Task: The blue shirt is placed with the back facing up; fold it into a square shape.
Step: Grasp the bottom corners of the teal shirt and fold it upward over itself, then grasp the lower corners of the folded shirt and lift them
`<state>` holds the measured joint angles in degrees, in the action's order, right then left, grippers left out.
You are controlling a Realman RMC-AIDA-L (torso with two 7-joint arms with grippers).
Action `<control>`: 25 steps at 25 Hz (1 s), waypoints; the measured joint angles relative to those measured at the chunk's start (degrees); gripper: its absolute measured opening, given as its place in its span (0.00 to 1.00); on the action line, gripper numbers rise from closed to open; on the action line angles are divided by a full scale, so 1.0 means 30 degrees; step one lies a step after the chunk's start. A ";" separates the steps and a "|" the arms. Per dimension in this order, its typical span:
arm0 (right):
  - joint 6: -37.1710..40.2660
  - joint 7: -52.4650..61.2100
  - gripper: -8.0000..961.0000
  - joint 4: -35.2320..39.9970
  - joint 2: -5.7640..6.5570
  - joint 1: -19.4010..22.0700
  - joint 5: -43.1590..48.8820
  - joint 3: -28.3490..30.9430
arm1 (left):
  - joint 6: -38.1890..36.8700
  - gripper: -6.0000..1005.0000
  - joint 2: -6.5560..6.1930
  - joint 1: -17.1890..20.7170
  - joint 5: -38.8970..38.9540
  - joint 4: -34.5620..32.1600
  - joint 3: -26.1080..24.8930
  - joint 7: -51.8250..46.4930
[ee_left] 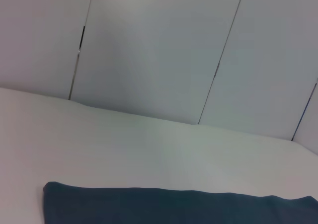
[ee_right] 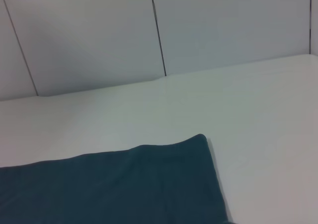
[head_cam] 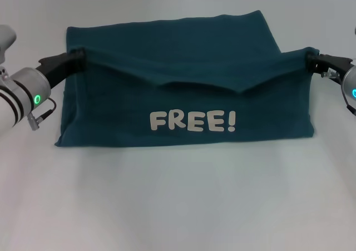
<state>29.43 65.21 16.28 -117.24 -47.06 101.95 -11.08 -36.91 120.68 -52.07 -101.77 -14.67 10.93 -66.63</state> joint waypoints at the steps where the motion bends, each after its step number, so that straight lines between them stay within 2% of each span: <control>1: -0.0025 -0.0002 0.10 -0.0009 0.0001 0.0001 0.0006 -0.0002 | 0.0004 0.02 0.0033 0.0012 -0.0003 -0.0017 0.0015 0.0005; 9: -0.0248 -0.0489 0.15 -0.0065 -0.0029 -0.0047 0.0057 -0.1676 | 0.0050 0.02 0.0304 0.0020 -0.0002 -0.0314 0.0156 0.0228; 15: -0.0131 -0.0490 0.19 0.0325 -0.0055 -0.0024 0.0029 -0.1997 | 0.0084 0.22 0.0304 0.0504 0.0728 -0.0899 -0.0030 0.0244; 18: 0.0158 -0.0378 0.47 0.0612 -0.0017 0.0062 0.0006 -0.2001 | 0.0092 0.28 0.0253 0.0883 0.1262 -0.1281 0.0068 0.0158; 23: 0.1644 0.1203 0.70 0.0793 0.0449 0.0580 0.0160 -0.2169 | 0.0022 0.39 0.0073 0.1611 0.1088 -0.1597 0.0829 -0.1002; 25: 0.2689 0.2599 0.74 0.1021 0.0653 0.1053 0.0289 -0.2786 | -0.0253 0.43 0.0059 0.2206 0.1079 -0.2006 0.1900 -0.2288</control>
<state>37.50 73.01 19.35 -115.28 -43.90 102.81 -19.43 -37.67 120.85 -45.45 -98.54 -20.69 16.63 -73.49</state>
